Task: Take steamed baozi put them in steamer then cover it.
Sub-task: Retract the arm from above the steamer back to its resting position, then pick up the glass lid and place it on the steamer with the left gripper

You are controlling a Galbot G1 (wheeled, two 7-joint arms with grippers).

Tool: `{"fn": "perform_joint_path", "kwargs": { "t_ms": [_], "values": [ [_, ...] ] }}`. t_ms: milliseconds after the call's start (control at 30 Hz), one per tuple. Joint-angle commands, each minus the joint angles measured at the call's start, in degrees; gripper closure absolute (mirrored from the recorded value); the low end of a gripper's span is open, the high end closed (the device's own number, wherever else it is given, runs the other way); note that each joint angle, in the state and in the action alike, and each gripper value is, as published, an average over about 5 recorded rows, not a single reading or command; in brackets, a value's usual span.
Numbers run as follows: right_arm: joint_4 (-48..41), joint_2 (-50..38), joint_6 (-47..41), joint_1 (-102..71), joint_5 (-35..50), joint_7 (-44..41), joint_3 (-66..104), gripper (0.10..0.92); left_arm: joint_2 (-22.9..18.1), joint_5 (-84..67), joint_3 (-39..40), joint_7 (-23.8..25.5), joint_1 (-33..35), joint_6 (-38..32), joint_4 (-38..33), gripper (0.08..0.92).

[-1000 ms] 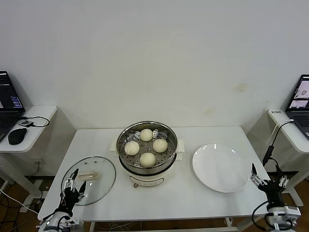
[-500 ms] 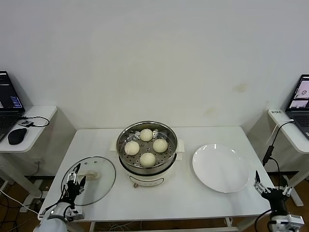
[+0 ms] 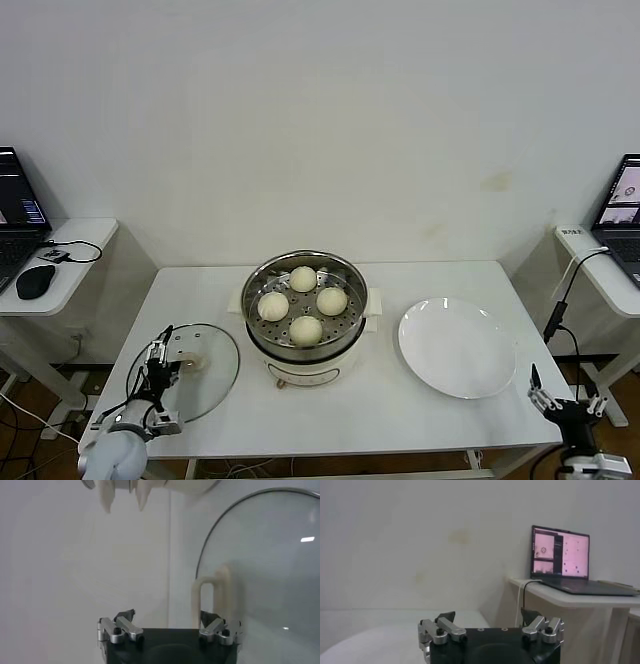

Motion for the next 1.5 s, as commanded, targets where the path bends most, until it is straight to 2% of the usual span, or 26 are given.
{"fn": "perform_joint_path", "kwargs": {
  "t_ms": [33,100,200,567,767,933,1100,1233,1367,1500],
  "values": [
    [-0.10,0.24,-0.03,-0.30,-0.19,-0.07,0.06,0.203,0.06,0.29,0.84,0.03,-2.43,-0.06,2.40,0.177],
    [-0.12,0.23,-0.03,-0.37,-0.28,-0.12,-0.11,0.203,0.01,0.26,0.84,0.01,-2.33,-0.08,2.45,0.183],
    [-0.10,0.21,-0.01,-0.34,-0.53,-0.17,-0.32,0.202,-0.13,0.32,0.84,-0.07,-2.22,-0.08,2.81,0.236],
    [0.20,-0.32,0.03,-0.68,-0.64,-0.26,-0.46,0.203,-1.00,0.65,0.49,-2.73,-2.10,-1.04,2.98,0.554],
    [0.86,-0.40,0.28,-1.09,-1.05,-0.55,-0.81,0.203,-0.63,0.98,-1.60,-4.23,0.34,-0.78,-2.55,0.727],
    [1.64,-0.71,0.50,-1.54,-1.25,-0.74,-0.94,0.203,1.31,-0.57,-5.08,-3.10,4.45,2.10,-11.30,0.851],
    [2.50,-1.11,0.57,-1.87,-1.84,-0.97,-1.02,0.202,4.68,-5.89,-9.40,1.55,9.82,8.30,-23.56,0.864],
    [2.85,-1.26,0.79,-2.10,-2.67,-1.11,-1.67,0.203,6.84,-9.08,-11.36,4.07,11.10,11.40,-29.85,0.864],
    [2.93,-0.91,1.17,-2.31,-3.97,-1.20,-2.97,0.202,8.79,-12.96,-9.34,5.74,9.60,14.89,-35.90,0.864],
    [3.16,-0.11,1.48,-2.48,-5.88,-1.18,-4.41,0.203,10.08,-15.14,-3.80,6.99,6.46,18.96,-39.35,0.864]
  ]
}}
